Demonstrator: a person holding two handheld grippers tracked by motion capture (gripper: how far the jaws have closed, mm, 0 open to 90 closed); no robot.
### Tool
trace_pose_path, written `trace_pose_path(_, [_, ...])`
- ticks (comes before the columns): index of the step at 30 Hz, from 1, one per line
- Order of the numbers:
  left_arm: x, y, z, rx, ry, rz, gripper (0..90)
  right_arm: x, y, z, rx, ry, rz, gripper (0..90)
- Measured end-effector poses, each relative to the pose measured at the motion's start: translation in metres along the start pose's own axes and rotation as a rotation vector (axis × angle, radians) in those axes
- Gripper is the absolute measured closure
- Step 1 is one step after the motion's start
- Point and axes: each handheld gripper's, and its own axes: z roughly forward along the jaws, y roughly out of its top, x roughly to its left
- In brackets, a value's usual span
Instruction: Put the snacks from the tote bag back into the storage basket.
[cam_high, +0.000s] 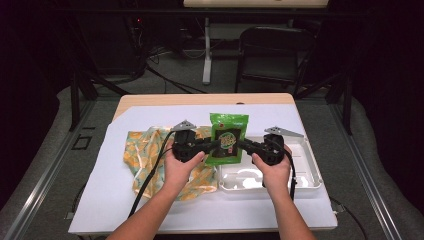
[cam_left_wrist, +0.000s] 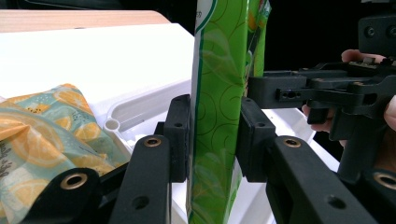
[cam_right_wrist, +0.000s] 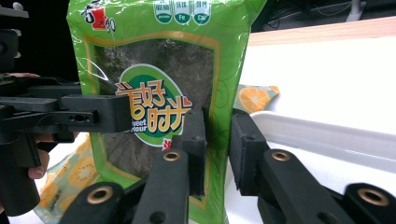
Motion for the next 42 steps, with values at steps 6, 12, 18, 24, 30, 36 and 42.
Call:
trace_pose_path(6, [0.002,0.0,0.004,-0.003,-0.005,-0.008,69.2,-0.004,-0.001,-0.001,-0.012,-0.011,0.011,83.9])
trace_pose_path(12, [0.001,0.0,0.006,0.0,0.0,-0.006,68.9,-0.006,-0.001,-0.003,-0.019,-0.015,0.01,87.8])
trace_pose_path(18, [0.0,0.001,0.008,-0.001,0.002,0.001,68.7,-0.007,-0.001,-0.004,-0.021,-0.023,0.001,88.9])
trace_pose_path(24, [0.0,0.001,0.011,0.005,0.007,0.002,68.1,-0.01,-0.001,-0.005,-0.022,-0.026,0.007,89.1])
trace_pose_path(30, [0.001,0.001,0.017,0.008,0.006,-0.006,67.2,-0.013,-0.001,-0.005,-0.02,-0.032,0.011,89.2])
trace_pose_path(36, [0.005,0.001,0.029,0.021,0.003,-0.019,66.3,-0.02,-0.001,-0.005,-0.002,-0.052,0.02,89.3])
trace_pose_path(42, [0.007,0.003,0.041,0.032,0.016,-0.009,64.6,-0.025,-0.001,-0.005,-0.005,-0.084,0.015,89.4])
